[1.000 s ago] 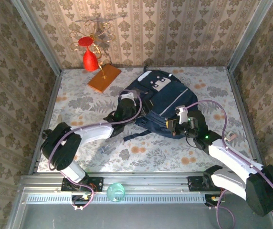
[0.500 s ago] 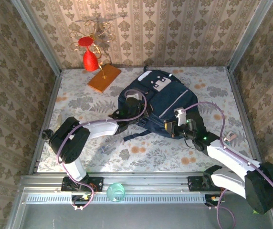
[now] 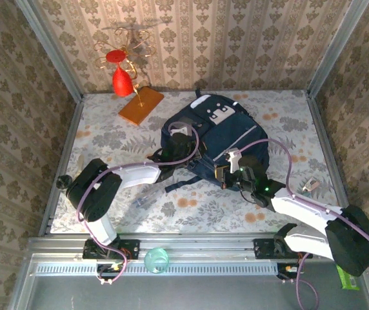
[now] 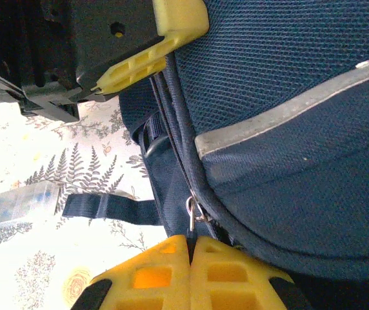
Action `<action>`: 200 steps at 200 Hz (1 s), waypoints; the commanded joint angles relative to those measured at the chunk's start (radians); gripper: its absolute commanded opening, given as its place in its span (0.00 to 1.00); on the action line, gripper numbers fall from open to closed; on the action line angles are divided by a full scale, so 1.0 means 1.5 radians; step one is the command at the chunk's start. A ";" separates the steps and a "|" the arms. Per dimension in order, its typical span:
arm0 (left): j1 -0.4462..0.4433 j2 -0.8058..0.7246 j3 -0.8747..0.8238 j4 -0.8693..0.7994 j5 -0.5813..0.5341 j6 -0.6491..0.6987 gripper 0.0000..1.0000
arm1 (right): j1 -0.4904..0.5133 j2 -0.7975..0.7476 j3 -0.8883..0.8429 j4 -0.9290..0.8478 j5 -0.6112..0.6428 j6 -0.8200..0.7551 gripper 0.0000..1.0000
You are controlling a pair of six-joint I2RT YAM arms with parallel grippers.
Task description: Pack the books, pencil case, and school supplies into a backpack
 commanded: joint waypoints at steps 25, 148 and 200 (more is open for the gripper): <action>-0.028 -0.026 -0.002 0.031 0.005 -0.016 0.00 | 0.045 0.046 0.045 0.097 -0.008 0.013 0.00; -0.036 -0.020 -0.013 0.042 0.007 -0.022 0.00 | 0.075 0.088 0.058 0.228 0.118 0.085 0.00; -0.039 -0.028 -0.018 0.050 0.016 -0.023 0.00 | 0.076 0.107 0.085 0.227 0.143 0.101 0.00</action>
